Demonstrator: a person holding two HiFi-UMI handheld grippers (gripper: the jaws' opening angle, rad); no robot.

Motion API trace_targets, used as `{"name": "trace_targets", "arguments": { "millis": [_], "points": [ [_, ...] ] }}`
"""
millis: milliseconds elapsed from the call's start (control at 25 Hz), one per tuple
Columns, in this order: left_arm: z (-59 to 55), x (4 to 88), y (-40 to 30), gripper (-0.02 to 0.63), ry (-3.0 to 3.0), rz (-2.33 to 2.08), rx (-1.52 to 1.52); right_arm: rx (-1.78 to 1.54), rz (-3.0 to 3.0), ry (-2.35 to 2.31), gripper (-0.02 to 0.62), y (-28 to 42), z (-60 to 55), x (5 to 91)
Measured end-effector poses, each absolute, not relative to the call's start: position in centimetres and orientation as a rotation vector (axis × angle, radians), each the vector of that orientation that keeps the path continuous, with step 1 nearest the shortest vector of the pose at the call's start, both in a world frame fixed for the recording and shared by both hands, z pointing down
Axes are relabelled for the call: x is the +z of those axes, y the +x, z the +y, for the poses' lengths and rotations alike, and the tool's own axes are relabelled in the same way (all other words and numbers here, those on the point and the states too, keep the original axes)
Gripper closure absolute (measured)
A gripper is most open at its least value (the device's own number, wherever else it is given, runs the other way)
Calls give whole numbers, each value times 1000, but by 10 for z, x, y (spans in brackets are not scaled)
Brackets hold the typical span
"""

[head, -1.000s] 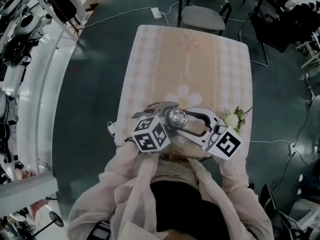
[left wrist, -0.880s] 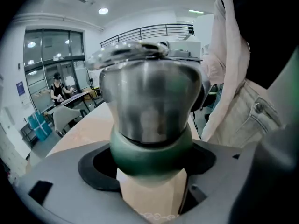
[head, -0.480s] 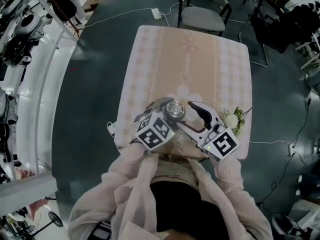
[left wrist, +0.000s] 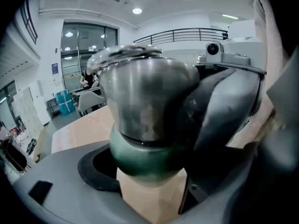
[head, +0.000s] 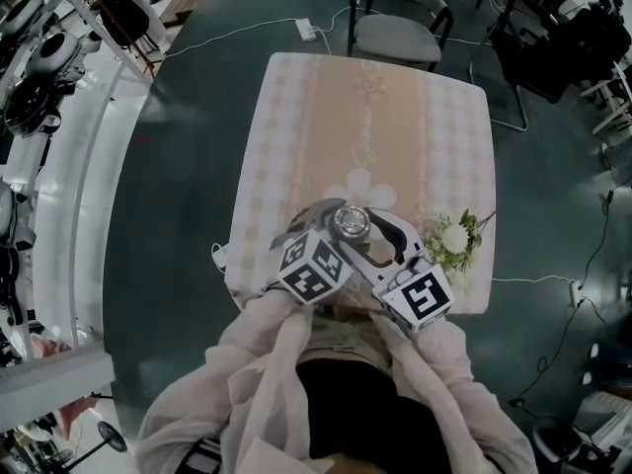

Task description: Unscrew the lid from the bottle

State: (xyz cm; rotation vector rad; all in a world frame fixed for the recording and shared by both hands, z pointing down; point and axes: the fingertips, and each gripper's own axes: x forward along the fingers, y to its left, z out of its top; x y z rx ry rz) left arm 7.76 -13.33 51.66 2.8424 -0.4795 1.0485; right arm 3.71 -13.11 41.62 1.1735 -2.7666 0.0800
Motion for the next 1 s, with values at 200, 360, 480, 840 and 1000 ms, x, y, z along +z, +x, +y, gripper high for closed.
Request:
{"name": "trace_targets", "arguments": {
  "millis": [200,360,480,840,1000],
  "points": [
    [-120,511,78,210,2907,-312,1087,50,-2855,993,345,34,-120,407],
    [-101,504,76,210,3001,-73,1111,28,-2951,746,347,30,-104,399],
    [-90,501,75,210,3055,71,1126,28,-2983,577,347,28,-93,397],
    [-59,497,73,210,3079,460,1118,35,-2999,276,345,27,-71,395],
    [-52,500,73,210,3078,545,1121,43,-2986,241,345,28,-66,399]
  ]
}}
